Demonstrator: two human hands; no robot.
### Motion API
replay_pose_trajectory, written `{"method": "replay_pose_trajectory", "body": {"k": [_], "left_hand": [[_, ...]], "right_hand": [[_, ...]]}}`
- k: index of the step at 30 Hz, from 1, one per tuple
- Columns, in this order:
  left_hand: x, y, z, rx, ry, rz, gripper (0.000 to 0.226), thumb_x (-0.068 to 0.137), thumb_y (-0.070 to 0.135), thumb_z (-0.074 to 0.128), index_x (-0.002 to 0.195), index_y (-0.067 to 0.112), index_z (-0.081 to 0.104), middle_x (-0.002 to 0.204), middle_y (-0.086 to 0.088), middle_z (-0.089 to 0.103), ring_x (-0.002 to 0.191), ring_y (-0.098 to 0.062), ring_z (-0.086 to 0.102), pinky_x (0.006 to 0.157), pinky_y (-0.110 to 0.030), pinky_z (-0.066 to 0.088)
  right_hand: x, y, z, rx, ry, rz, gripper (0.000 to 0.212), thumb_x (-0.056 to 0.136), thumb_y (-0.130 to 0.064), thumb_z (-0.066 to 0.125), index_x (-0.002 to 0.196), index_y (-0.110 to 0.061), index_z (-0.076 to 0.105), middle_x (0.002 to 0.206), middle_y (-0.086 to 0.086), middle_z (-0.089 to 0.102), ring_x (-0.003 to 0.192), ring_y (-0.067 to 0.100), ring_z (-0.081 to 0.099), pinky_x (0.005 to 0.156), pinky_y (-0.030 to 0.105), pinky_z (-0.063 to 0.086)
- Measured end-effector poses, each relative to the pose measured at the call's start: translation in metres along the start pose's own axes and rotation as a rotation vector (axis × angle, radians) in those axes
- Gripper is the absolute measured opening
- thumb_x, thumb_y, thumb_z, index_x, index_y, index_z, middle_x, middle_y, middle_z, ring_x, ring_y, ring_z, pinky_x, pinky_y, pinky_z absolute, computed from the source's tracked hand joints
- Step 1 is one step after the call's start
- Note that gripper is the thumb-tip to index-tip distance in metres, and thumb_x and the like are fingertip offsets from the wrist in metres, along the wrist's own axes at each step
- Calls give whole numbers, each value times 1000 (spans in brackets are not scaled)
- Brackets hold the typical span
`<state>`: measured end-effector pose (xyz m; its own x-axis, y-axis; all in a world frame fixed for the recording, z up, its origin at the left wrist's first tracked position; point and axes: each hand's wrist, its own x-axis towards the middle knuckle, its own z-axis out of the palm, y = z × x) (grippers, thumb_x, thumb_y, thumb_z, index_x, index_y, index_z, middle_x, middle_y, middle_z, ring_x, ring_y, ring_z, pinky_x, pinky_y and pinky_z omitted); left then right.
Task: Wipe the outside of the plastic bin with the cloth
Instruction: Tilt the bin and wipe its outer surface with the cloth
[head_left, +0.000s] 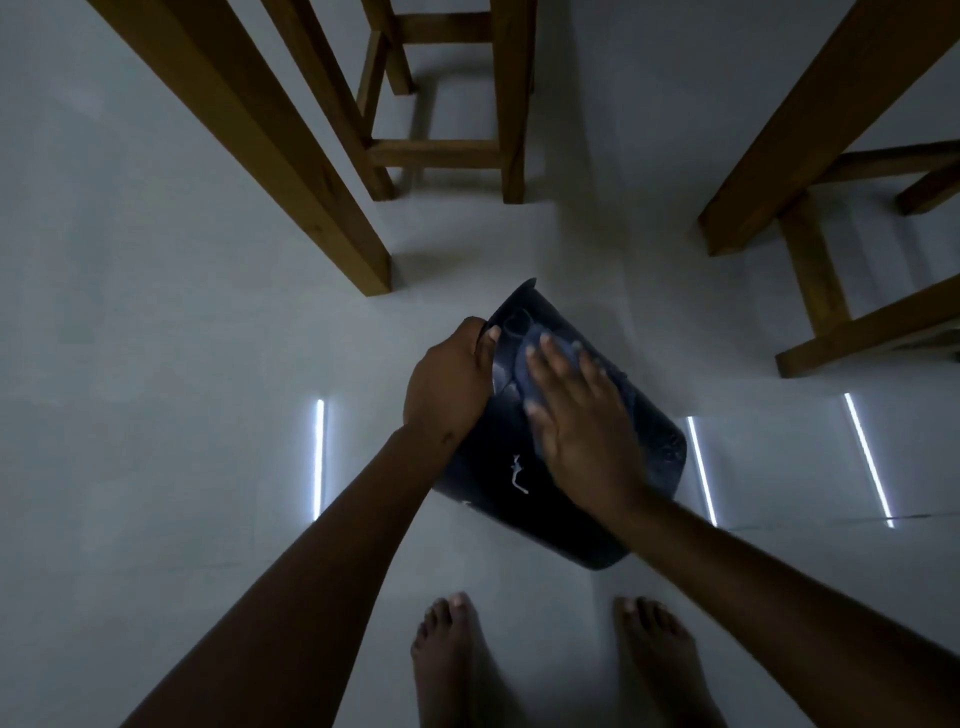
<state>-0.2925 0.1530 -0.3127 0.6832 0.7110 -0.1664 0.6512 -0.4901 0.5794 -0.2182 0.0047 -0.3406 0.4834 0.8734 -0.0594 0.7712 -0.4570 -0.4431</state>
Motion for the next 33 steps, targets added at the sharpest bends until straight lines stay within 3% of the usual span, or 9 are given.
{"method": "replay_pose_trajectory", "body": {"k": [4,8,11,17,24,28,31,33], "left_hand": [[-1,-1,-2,7,-18,-4,36,102,43,28,94,17,52,75,-2,63,68,-18,61,66,-31,48],[-3,-7,1,7,-9,-26,37,101,45,27,89,19,49,73,-3,65,67,-20,62,64,-31,47],[-2,-3,0,-3,4,-8,37,102,44,27,91,18,51,76,-3,65,69,-20,61,65,-30,46],[-2,-1,-4,1,-10,1,37,102,43,27,94,16,52,78,-2,64,72,-19,61,67,-31,47],[-3,-3,-1,-7,20,-19,38,102,42,28,93,15,53,81,-3,65,72,-21,61,66,-30,46],[-1,7,-7,-35,-65,24,35,103,38,30,99,14,55,87,-2,64,79,-19,62,71,-29,48],[-9,-1,-22,-200,-267,-3,29,102,36,36,118,16,51,99,5,59,88,-10,58,69,-14,41],[-21,-14,-29,-238,-346,-16,28,101,36,38,120,18,48,103,5,60,89,-7,59,70,-9,40]], "right_hand": [[26,26,-8,234,35,245,54,102,-40,25,149,-13,31,153,8,36,142,25,33,117,38,27],[-32,-9,2,-54,18,21,54,100,-38,25,151,-17,25,159,2,23,147,27,14,117,45,20],[-26,-9,5,-85,-19,-72,54,101,-38,22,152,-21,19,162,-2,14,149,29,10,119,44,14],[21,15,-8,180,38,217,60,100,-40,16,149,-8,30,154,12,34,142,30,32,117,42,26],[-34,-15,10,-161,-61,-96,57,100,-37,28,153,-20,18,162,-2,12,149,30,7,118,48,17],[12,0,-4,13,-14,54,55,101,-38,18,152,-19,20,160,2,20,148,27,16,117,41,14],[31,24,-9,187,-33,133,57,101,-40,18,150,-14,27,155,7,32,142,26,33,117,40,25],[26,31,-9,267,-63,149,56,101,-40,20,150,-15,28,155,7,34,141,25,35,117,38,26]]}}
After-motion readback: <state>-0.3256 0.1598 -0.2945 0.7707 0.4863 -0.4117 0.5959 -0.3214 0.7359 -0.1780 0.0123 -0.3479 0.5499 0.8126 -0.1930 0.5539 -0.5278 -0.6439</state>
